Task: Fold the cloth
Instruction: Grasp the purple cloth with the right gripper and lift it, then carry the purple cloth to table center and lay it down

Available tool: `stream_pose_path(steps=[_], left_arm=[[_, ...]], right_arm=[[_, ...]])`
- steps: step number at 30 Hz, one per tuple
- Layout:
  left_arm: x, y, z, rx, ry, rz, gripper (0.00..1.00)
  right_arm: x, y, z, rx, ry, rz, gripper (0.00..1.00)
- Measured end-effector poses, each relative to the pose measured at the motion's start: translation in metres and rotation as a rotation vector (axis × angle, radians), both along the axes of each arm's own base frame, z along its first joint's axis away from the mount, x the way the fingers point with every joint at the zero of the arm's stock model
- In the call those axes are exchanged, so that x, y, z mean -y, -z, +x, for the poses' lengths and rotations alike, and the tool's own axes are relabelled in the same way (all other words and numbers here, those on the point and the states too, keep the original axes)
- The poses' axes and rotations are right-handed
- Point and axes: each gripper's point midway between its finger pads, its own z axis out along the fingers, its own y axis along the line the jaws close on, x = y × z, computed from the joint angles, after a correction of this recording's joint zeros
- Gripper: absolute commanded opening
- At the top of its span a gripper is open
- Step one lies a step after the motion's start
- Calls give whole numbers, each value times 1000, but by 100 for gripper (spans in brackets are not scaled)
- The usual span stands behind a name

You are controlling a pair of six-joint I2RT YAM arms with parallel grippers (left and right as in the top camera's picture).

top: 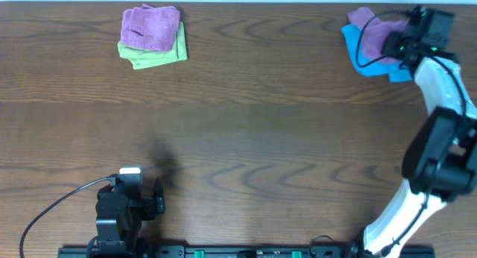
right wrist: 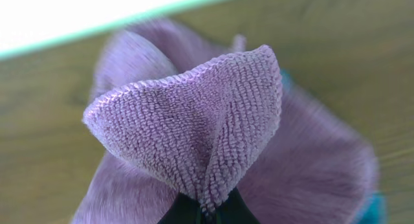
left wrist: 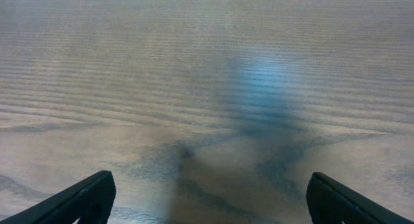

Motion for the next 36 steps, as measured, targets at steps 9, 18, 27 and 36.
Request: stream_pose_path(steps=[9,18,27,36], left_arm=[[0,0,0,0,0,0,95],[0,0,0,0,0,0,95],[0,0,0,0,2,3,95],[0,0,0,0,3,4,96]], right_arm=[[-56,-114,-57,32,-142,-65,1],[-160,-189,-163,6,-398,-106,1],[-266,-163,-255,-210,-779,-54,2],[-350,-107,-332,-334,-1161,-3,2]])
